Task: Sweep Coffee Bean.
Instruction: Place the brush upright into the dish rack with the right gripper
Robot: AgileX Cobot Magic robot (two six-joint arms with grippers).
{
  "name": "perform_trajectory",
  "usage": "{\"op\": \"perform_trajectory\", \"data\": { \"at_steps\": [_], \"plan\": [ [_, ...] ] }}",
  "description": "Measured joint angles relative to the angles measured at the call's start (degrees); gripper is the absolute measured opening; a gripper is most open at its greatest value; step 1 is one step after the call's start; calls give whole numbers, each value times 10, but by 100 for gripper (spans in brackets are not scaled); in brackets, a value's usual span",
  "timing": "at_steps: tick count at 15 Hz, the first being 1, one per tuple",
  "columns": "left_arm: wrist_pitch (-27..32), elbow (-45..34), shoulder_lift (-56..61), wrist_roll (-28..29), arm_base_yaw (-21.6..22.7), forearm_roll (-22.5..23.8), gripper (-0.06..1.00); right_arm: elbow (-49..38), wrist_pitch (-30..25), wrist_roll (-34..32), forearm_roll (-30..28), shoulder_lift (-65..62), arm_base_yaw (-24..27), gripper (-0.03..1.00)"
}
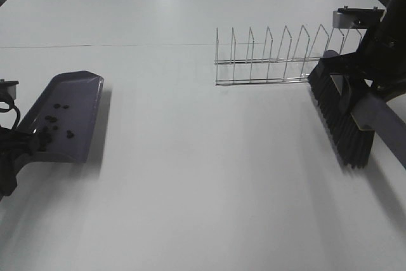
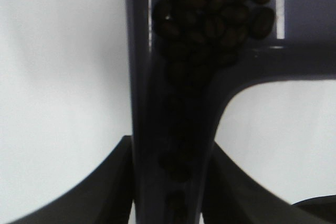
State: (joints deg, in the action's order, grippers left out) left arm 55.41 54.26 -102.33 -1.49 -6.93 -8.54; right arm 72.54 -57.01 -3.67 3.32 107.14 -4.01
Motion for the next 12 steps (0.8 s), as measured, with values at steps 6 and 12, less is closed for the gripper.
{"op": "perform_trajectory", "data": {
  "at_steps": [6, 12],
  "plan": [
    [-5, 0, 0, 0, 0, -1, 33, 162, -53, -21, -49, 125, 0, 31],
    [-5, 0, 0, 0, 0, -3, 33, 363, -111, -21, -70, 245, 0, 31]
  ]
}}
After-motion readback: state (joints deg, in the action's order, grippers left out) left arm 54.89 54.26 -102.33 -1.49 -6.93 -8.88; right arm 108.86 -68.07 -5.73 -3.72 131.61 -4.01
